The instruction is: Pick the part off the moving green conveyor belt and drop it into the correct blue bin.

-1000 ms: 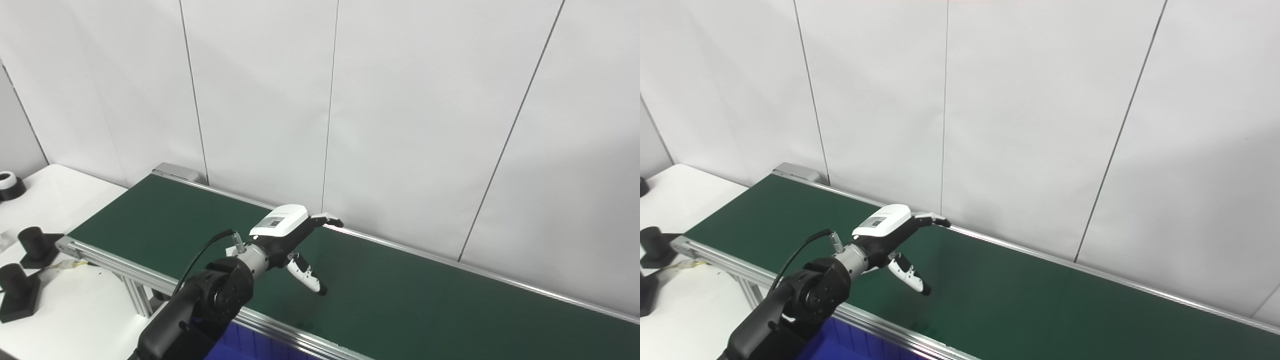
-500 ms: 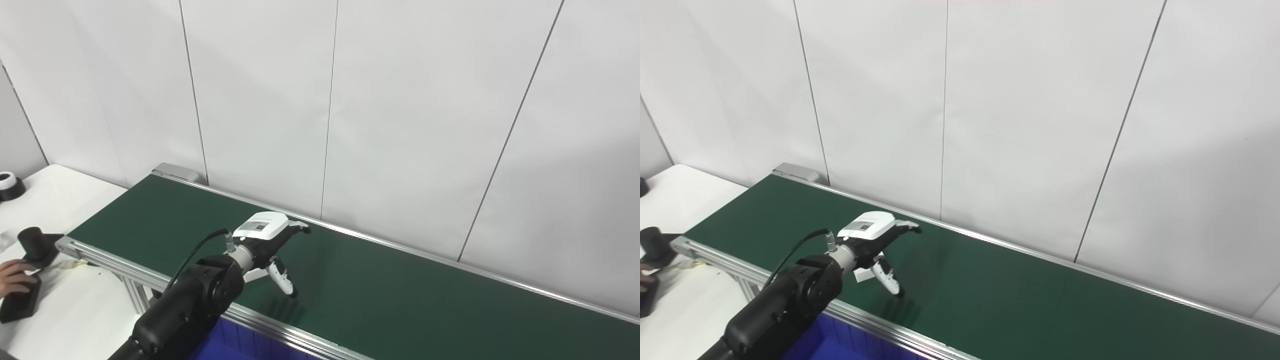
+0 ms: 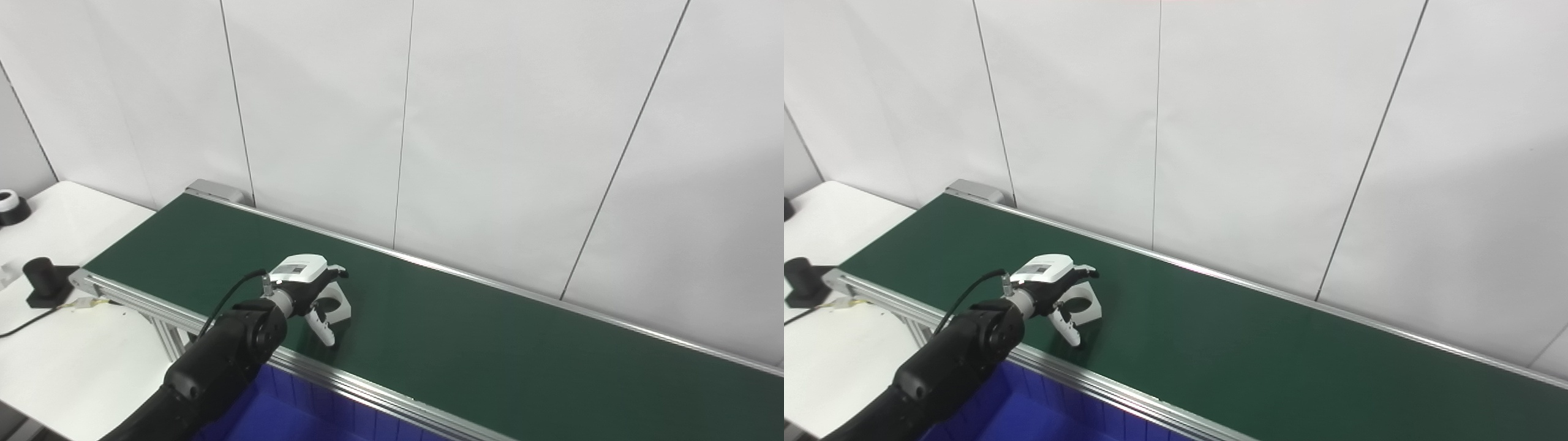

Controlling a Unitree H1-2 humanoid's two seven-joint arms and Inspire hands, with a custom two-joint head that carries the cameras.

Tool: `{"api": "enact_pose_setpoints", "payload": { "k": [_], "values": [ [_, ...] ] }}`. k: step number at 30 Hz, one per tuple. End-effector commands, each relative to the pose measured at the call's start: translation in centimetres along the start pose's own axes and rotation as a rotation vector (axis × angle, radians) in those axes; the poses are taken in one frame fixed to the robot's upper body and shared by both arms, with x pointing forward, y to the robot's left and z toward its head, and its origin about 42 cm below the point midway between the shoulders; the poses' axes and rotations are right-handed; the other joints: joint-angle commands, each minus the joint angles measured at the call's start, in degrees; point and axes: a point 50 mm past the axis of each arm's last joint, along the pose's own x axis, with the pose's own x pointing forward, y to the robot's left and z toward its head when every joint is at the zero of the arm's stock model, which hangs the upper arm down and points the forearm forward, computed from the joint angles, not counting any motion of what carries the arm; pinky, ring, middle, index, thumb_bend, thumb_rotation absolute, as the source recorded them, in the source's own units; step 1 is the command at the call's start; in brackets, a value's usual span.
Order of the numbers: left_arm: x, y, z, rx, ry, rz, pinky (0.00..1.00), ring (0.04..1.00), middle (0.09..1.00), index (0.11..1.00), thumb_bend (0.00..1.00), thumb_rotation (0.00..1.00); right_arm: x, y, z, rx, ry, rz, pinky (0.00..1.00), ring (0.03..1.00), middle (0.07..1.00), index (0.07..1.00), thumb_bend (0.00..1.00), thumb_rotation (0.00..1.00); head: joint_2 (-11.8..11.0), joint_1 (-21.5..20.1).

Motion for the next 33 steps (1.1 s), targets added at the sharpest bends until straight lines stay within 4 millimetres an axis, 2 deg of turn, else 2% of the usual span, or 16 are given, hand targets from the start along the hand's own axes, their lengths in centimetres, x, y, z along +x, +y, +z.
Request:
{"api": "enact_pose_setpoints", "payload": {
  "k": [1,4,8,16,19,21,23,24,25,28,33],
  "values": [
    [0.8,2.7,0.1,0.017,-0.016,0.088,0.84,0.872,0.902,0.894,0.9,0.18,0.2,-0.2,1.1,0.027,-0.077,-0.014,0.67,0.745,0.786,0.853,0.63,0.64,0.1,0.1],
    [1.2,2.2,0.0,0.008,-0.008,0.077,0.86,0.882,0.907,0.899,0.89,0.17,0.1,-0.2,1.1,0.008,-0.083,-0.013,0.67,0.745,0.785,0.855,0.62,0.64,0.1,0.0],
    [1.8,1.2,0.0,0.006,-0.009,0.072,0.77,0.837,0.888,0.889,0.88,0.16,0.0,-0.3,1.2,0.012,-0.084,-0.012,0.67,0.743,0.784,0.853,0.63,0.65,0.3,-0.3],
    [2.7,-0.7,0.6,0.012,-0.026,0.075,0.74,0.812,0.874,0.863,0.85,0.14,-0.3,-0.2,1.3,0.015,-0.089,-0.008,0.68,0.745,0.786,0.856,0.62,0.63,0.4,-0.6],
    [2.8,-1.6,0.8,0.003,-0.042,0.12,0.67,0.754,0.811,0.81,0.83,0.06,-0.3,-0.1,1.4,0.021,-0.089,-0.01,0.68,0.747,0.788,0.852,0.63,0.63,0.3,-0.9],
    [3.0,-2.2,0.8,-0.007,-0.056,0.153,0.66,0.742,0.799,0.801,0.83,0.05,-0.3,0.0,1.4,0.027,-0.088,-0.011,0.68,0.747,0.789,0.852,0.63,0.63,0.3,-1.0],
    [3.2,-2.9,0.8,-0.029,-0.085,0.192,0.59,0.633,0.711,0.754,0.8,0.01,-0.3,0.1,1.5,0.03,-0.088,-0.011,0.68,0.748,0.787,0.851,0.64,0.63,0.2,-1.3],
    [3.2,-3.3,0.8,-0.041,-0.1,0.208,0.55,0.552,0.582,0.723,0.65,0.0,-0.3,0.1,1.5,0.03,-0.089,-0.01,0.68,0.747,0.786,0.85,0.64,0.63,0.2,-1.3],
    [3.2,-3.5,0.7,-0.051,-0.11,0.218,0.53,0.525,0.538,0.712,0.6,0.0,-0.3,0.1,1.5,0.028,-0.09,-0.01,0.68,0.747,0.786,0.85,0.64,0.63,0.2,-1.5],
    [3.3,-4.4,0.7,-0.068,-0.146,0.243,0.5,0.456,0.504,0.684,0.52,0.0,-0.2,0.2,1.5,0.033,-0.088,-0.013,0.68,0.744,0.786,0.848,0.64,0.62,0.1,-1.9],
    [3.3,-5.0,1.1,-0.081,-0.144,0.24,0.45,0.436,0.504,0.679,0.51,0.0,-0.2,0.3,1.6,0.023,-0.095,-0.012,0.67,0.74,0.78,0.847,0.63,0.61,0.1,-2.1]
  ]
}}
